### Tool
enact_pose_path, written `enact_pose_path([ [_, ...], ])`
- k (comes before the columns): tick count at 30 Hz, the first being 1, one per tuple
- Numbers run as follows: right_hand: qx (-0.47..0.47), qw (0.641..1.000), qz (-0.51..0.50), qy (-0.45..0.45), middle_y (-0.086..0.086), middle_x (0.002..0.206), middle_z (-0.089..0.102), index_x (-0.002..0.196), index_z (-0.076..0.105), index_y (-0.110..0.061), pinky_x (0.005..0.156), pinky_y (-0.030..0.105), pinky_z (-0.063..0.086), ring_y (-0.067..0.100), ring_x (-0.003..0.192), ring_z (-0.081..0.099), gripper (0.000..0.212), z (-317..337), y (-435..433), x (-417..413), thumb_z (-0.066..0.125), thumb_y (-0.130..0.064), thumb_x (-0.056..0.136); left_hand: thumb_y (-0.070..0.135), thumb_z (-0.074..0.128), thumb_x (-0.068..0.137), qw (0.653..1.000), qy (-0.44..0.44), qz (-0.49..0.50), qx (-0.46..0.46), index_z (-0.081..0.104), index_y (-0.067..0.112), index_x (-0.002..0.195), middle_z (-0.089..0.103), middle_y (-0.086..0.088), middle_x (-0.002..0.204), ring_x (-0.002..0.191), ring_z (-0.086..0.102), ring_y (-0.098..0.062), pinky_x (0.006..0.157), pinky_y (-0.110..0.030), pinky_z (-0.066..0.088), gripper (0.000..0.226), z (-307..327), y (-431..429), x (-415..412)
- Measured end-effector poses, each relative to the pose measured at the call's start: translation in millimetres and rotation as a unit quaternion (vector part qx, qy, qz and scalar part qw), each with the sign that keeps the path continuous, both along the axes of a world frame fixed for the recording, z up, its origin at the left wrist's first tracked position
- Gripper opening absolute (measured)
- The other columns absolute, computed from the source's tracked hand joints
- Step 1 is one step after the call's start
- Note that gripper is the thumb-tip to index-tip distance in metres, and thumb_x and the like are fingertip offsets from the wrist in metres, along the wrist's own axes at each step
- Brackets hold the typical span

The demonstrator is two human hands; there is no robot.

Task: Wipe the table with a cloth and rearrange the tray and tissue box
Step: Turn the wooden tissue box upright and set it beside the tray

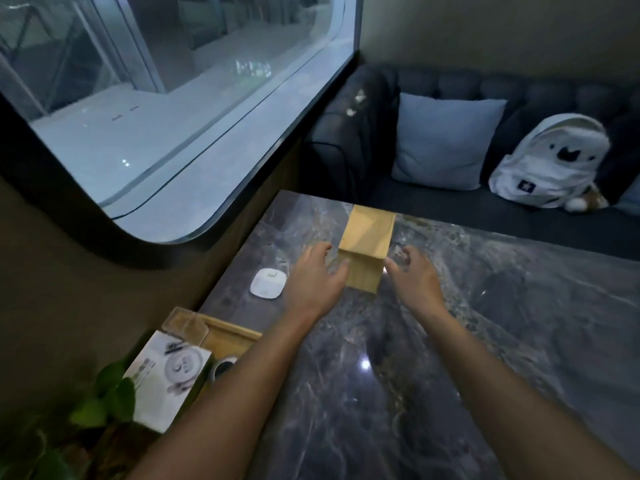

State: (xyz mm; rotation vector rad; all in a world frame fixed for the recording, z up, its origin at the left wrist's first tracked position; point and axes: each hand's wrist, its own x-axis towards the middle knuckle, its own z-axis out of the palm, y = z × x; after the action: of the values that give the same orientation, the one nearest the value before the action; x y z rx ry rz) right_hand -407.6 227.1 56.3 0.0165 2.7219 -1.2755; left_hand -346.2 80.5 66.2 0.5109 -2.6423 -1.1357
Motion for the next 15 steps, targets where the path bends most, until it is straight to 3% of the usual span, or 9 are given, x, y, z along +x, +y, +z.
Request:
enact_pose_path([
  [4,-0.029,1.000,0.005,-0.010,0.017,0.130,0.054,0.128,0.047,-0.004,0.098,0.042,0.042,0.031,0.119,0.051,0.046,-0.9,-8.2,-25.0,0.053,-0.029,0.089,0.037,0.055,0.086,0.999,-0.027,-0.024,-0.002,0.049,0.008,0.123,0.055,-0.016,0.125,0.117,0.050,-0.032,0.095,-0.040,0.041,0.047,-5.6,6.9,-47.8],
  [7,-0.058,0.998,0.021,-0.008,0.018,0.117,0.061,0.116,0.055,-0.008,0.093,0.045,0.046,0.033,0.109,0.057,0.036,-12.1,-17.3,-34.5,0.049,-0.028,0.086,0.041,0.053,0.086,0.998,-0.046,-0.033,0.011,0.044,0.010,0.130,0.052,-0.015,0.131,0.120,0.048,-0.032,0.101,-0.042,0.040,0.055,-9.9,13.7,-72.7],
  [10,-0.102,0.994,0.029,-0.011,0.010,0.127,0.056,0.131,0.046,-0.013,0.097,0.049,0.046,0.028,0.116,0.054,0.044,-22.1,-22.4,-36.0,0.047,-0.023,0.088,0.044,0.050,0.087,0.996,-0.065,-0.022,0.058,0.037,0.011,0.136,0.041,-0.014,0.141,0.127,0.041,-0.031,0.106,-0.042,0.035,0.060,-11.9,20.0,-90.4],
  [13,-0.175,0.984,0.013,-0.021,0.000,0.124,0.056,0.135,0.043,-0.014,0.095,0.043,0.049,0.021,0.114,0.056,0.047,-27.4,-22.1,-34.8,0.052,-0.013,0.089,0.050,0.048,0.087,0.988,-0.110,-0.008,0.104,0.024,0.017,0.142,0.030,-0.014,0.146,0.130,0.036,-0.034,0.105,-0.044,0.033,0.069,-16.3,25.7,-101.1],
  [15,-0.219,0.975,-0.010,-0.039,0.006,0.128,0.058,0.132,0.046,-0.010,0.097,0.042,0.049,0.022,0.116,0.057,0.047,-34.6,-21.2,-37.3,0.057,-0.008,0.086,0.055,0.049,0.084,0.985,-0.135,-0.003,0.111,0.017,0.020,0.144,0.028,-0.017,0.148,0.132,0.034,-0.036,0.107,-0.047,0.032,0.076,-21.0,26.3,-104.6],
])
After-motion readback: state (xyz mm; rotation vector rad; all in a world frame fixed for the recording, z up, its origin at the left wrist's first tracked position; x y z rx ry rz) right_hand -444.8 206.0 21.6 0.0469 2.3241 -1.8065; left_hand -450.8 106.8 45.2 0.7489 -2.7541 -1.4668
